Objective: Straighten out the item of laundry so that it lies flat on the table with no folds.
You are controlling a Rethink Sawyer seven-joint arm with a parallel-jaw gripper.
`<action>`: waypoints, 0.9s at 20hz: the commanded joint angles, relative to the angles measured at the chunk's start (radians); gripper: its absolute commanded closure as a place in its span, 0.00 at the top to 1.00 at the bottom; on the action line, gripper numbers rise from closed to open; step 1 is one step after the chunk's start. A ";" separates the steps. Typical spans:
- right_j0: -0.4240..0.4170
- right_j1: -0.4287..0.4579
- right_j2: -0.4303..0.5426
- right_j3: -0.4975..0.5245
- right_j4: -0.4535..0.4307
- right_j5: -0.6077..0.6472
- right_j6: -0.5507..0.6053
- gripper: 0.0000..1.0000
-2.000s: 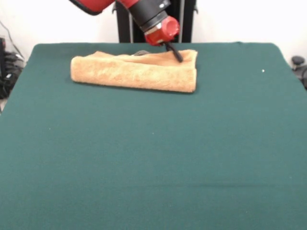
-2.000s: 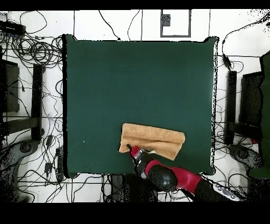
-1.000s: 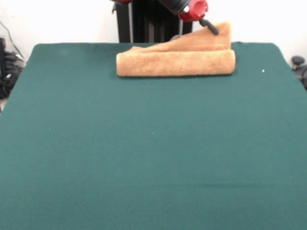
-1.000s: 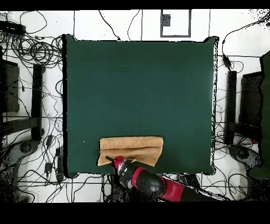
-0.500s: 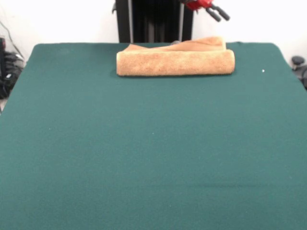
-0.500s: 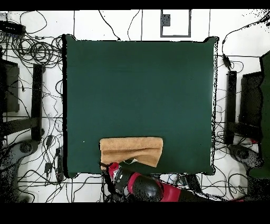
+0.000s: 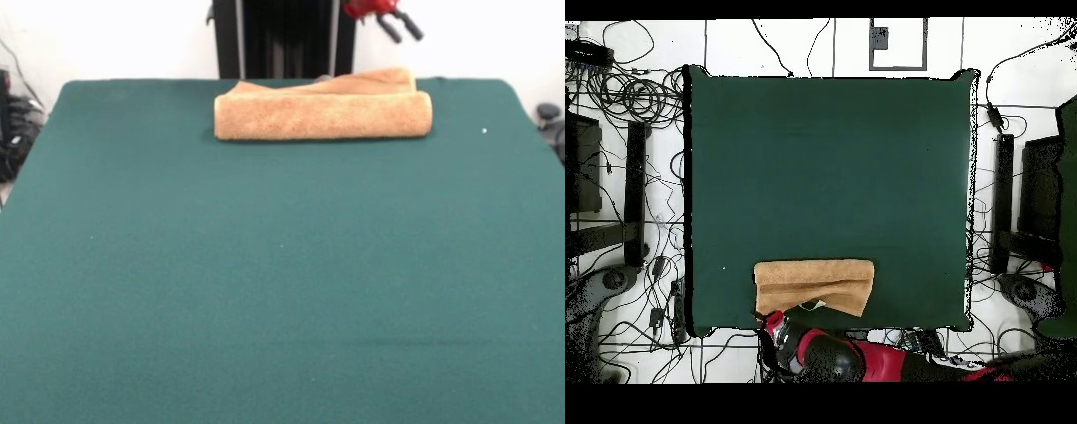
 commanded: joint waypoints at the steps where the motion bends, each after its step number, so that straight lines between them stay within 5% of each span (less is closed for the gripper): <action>1: 0.326 -0.360 -0.224 -0.095 0.100 -0.277 0.117 1.00; 6: 0.424 -0.392 -0.348 -0.131 0.111 -0.337 0.089 1.00; 18: 0.467 -0.259 -0.419 -0.183 0.162 -0.543 0.154 1.00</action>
